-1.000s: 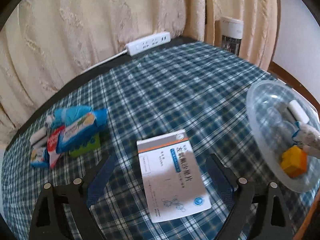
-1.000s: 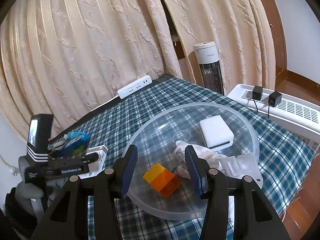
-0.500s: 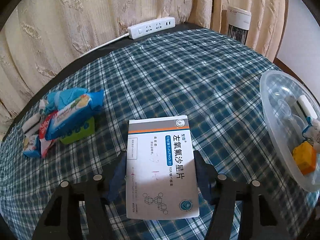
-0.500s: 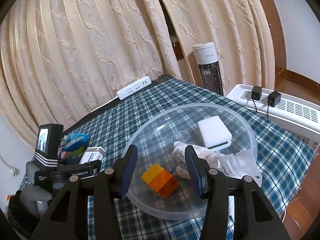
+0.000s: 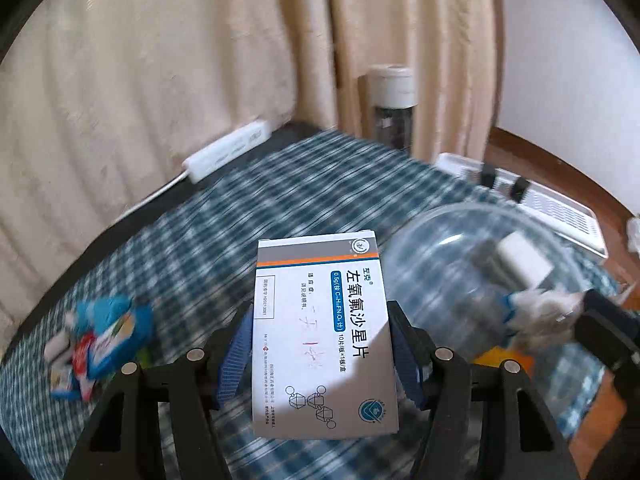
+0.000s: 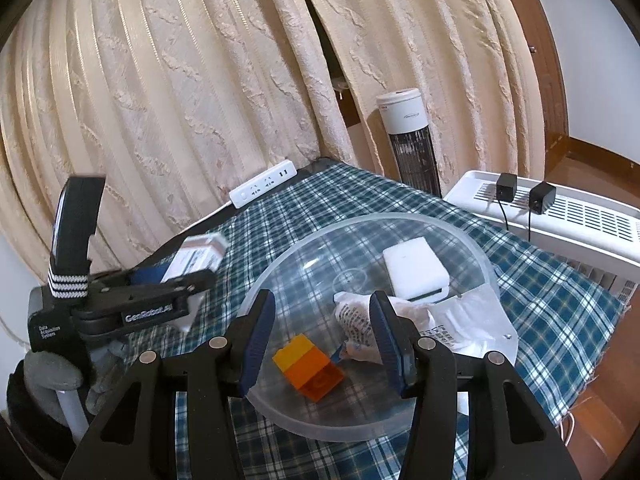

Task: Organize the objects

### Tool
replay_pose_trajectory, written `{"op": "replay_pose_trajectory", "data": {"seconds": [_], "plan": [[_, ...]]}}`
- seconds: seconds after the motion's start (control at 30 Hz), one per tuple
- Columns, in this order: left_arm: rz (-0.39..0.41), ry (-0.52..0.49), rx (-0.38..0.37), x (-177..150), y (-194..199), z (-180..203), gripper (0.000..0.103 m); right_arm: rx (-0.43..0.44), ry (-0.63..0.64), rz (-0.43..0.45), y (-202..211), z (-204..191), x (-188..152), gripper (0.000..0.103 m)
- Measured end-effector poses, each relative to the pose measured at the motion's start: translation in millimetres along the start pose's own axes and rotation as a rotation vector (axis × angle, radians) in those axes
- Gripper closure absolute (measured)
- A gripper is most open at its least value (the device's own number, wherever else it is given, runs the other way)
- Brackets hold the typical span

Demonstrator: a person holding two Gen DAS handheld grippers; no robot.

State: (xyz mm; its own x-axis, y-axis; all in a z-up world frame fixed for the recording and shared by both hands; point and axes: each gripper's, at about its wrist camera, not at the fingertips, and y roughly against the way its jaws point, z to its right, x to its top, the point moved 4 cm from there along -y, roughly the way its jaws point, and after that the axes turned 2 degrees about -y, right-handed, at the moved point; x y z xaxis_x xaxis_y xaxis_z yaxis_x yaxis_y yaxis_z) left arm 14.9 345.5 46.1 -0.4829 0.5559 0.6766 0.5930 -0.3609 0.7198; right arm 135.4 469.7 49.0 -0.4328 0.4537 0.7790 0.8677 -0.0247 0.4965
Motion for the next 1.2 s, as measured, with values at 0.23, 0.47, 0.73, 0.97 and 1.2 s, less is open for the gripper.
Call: {"op": "replay_pose_trajectory", "data": {"seconds": [0.23,0.47,0.73,0.97,1.2], "plan": [[0.089,-0.081,-0.082,27.8,-0.7,37.8,0.010,-0.005,-0.005,0.007,2.5,3.1,2.1,0.052],[0.093,-0.061,-0.073,27.0,-0.1,27.3,0.004,0.001,-0.014,-0.003,-1.3,4.5,0.9,0.052],[0.076,-0.019,-0.041,16.9,0.9,8.9,0.004,0.002,-0.001,-0.004,-2.0,-2.0,0.8,0.052],[0.069,0.026,-0.003,5.0,7.6,-14.8,0.004,0.007,0.038,0.012,0.3,-15.2,4.5,0.052],[0.052,0.113,0.054,-11.9,16.2,-56.2,0.004,0.074,0.105,-0.013,-13.4,-47.5,5.2,0.052]]}}
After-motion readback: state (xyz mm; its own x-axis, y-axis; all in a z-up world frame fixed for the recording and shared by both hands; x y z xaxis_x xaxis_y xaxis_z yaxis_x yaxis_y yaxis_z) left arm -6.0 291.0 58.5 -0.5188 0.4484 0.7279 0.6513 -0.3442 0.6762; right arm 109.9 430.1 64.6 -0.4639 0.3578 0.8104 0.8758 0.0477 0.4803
